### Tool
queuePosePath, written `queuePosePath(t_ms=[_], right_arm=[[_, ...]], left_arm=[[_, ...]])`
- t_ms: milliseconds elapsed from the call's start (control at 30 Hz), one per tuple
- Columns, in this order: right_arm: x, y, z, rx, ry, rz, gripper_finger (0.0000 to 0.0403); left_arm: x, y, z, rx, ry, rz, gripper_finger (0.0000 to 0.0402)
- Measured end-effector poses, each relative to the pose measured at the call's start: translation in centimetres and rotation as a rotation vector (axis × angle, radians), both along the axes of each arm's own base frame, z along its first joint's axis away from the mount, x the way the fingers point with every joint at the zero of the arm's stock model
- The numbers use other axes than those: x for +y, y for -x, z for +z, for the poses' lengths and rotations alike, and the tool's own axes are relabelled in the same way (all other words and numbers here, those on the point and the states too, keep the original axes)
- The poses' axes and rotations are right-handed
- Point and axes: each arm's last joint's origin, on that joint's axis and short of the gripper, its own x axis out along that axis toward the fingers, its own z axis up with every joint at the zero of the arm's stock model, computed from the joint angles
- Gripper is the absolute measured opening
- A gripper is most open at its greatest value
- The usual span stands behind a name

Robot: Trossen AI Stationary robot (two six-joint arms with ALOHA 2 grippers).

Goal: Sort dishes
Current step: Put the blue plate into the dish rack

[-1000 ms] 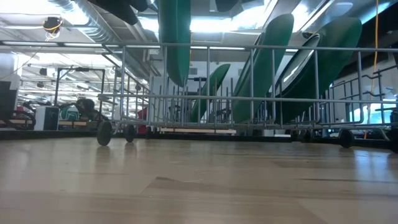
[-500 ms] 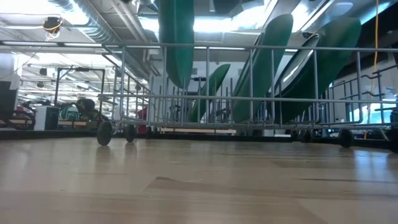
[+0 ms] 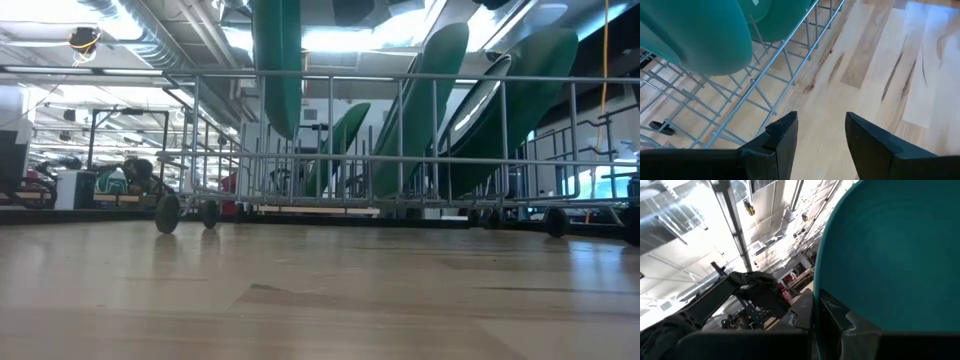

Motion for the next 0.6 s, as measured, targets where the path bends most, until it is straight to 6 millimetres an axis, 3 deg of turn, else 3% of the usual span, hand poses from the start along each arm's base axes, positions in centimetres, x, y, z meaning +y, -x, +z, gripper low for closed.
queuePosePath(t_ms=[600], right_arm=[[-1.8, -0.5, 0.1, -0.094, -0.132, 0.017, 0.0025]], left_arm=[[-0.1, 0.1, 0.0, -0.013, 0.021, 0.014, 0.0155]])
